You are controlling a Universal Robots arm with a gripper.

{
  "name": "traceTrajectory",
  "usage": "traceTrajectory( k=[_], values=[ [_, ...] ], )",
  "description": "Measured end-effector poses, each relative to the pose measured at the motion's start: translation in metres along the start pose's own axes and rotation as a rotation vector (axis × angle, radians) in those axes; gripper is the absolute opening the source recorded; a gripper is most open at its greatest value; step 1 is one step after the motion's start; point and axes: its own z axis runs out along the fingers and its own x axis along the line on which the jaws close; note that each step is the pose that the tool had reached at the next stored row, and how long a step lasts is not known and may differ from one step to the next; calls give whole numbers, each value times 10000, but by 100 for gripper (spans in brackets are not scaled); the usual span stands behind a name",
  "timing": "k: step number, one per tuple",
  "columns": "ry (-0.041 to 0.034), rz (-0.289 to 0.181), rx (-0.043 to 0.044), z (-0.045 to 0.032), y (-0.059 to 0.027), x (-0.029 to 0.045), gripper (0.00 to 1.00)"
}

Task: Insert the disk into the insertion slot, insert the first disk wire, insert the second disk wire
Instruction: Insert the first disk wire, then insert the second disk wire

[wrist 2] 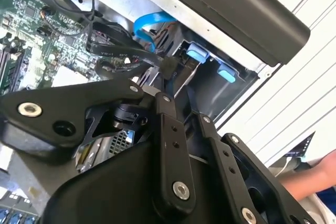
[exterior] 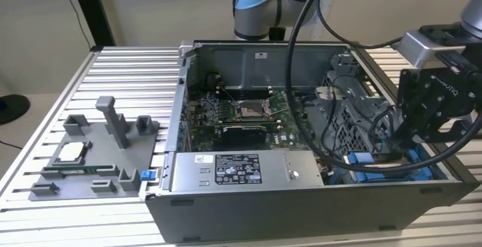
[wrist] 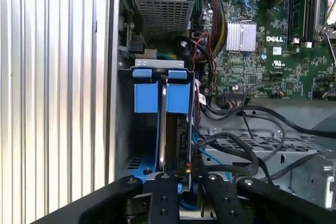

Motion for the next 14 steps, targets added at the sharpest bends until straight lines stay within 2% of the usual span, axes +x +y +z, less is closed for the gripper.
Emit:
traceTrajectory(
  k=[4,6,7,11,12,14],
  values=[
    [1,-1,-42,0,22,16,0],
    [2,1,-124,0,19,17,0],
    [1,2,-182,-3,6,17,0],
    [1,3,-551,-29,-71,17,0],
    [0,3,-614,-33,-96,17,0],
    [1,3,-680,-39,-161,17,0]
  ],
)
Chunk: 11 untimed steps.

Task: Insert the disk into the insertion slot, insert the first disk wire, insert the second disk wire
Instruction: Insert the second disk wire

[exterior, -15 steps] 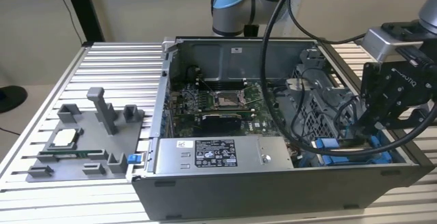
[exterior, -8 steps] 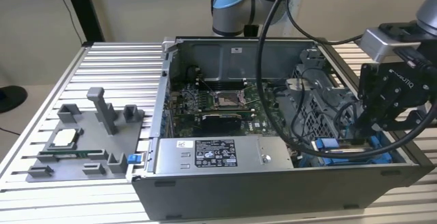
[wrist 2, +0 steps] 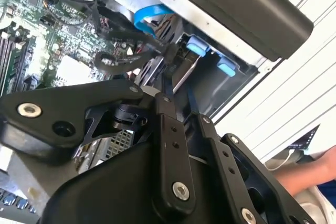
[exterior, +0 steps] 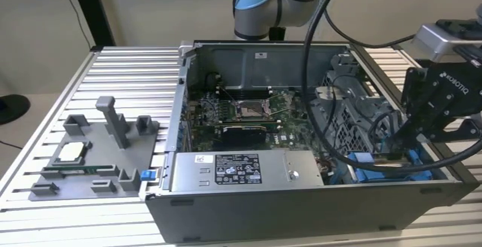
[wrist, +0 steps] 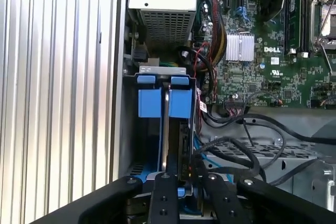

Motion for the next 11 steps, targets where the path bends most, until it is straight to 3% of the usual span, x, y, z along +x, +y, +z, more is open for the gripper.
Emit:
traceTrajectory(
  k=[6,11],
  values=[
    [-1,1,-184,-58,-185,1,0],
    [-5,27,-188,-68,-279,-6,0]
  ],
)
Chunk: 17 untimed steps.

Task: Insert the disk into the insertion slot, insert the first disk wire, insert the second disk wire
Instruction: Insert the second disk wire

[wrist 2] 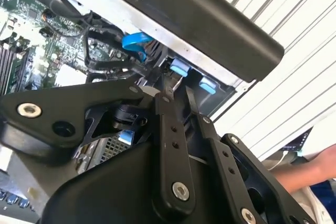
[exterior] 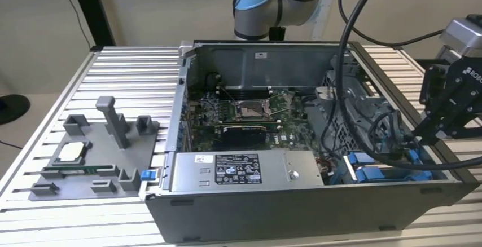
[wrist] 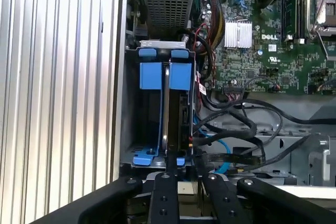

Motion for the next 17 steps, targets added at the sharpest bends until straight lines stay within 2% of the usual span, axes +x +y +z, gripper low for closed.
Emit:
traceTrajectory(
  k=[5,10,11,14,17],
  values=[
    [-7,47,0,0,-6,-1,0],
    [-10,79,0,0,-7,-37,0],
    [-10,89,0,0,-7,-41,100],
    [-16,121,-14,19,-10,-49,100],
    [-17,151,-83,48,-13,-55,100]
  ],
)
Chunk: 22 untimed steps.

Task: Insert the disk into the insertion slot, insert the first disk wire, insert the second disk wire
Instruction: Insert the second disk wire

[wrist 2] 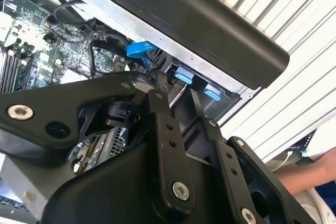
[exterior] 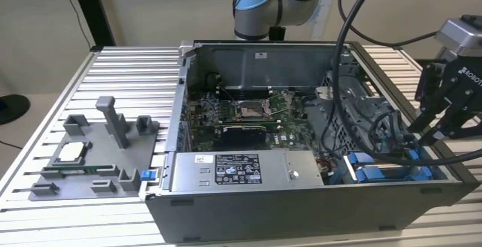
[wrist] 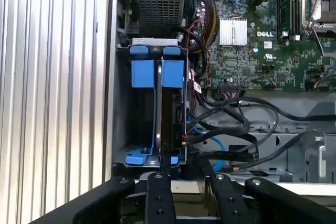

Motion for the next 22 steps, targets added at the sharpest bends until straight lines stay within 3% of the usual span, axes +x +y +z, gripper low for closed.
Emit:
traceTrajectory(
  k=[5,10,17,18,22],
  values=[
    [-3,30,-185,39,-11,-4,100],
    [-3,49,-299,65,-21,-10,100],
    [-6,61,-308,71,-24,-11,100],
    [-5,61,-308,71,-24,-11,0],
    [-8,62,-301,72,-24,-11,0]
  ],
)
